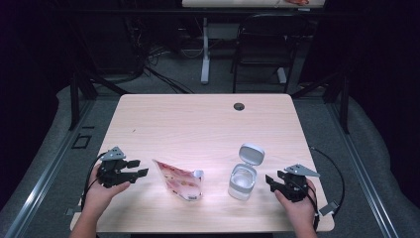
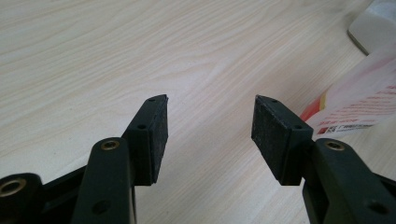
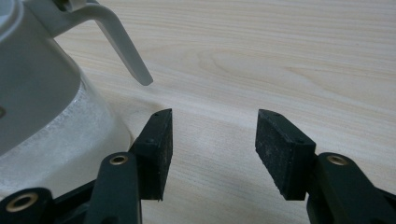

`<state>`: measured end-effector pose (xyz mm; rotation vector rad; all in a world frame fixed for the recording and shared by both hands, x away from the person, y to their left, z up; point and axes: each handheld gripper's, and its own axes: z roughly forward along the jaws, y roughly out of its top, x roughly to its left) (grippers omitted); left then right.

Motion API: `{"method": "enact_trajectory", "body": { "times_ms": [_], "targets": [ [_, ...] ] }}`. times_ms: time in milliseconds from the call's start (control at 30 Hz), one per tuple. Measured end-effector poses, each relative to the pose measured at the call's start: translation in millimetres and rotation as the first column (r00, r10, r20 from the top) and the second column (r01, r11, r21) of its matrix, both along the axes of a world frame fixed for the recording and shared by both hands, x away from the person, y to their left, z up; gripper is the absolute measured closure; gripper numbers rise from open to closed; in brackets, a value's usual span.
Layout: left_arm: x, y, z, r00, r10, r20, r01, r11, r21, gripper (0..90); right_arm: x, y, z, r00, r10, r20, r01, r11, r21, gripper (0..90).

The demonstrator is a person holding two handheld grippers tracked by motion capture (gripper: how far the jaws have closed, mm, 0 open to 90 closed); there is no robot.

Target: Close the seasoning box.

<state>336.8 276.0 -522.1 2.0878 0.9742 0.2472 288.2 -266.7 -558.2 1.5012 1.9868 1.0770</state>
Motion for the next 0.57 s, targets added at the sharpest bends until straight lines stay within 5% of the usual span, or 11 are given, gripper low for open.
{"method": "enact_trajectory", "body": {
  "times_ms": [567],
  "targets": [
    [3.5, 8.4, -6.1, 0.9984, 0.056, -0.008, -0.056, 0.9984, 0.007, 45.0, 1.9, -3.7, -0.3, 1.0000, -0.007, -0.003, 0.007, 0.9999, 0.015, 45.7]
  ]
}}
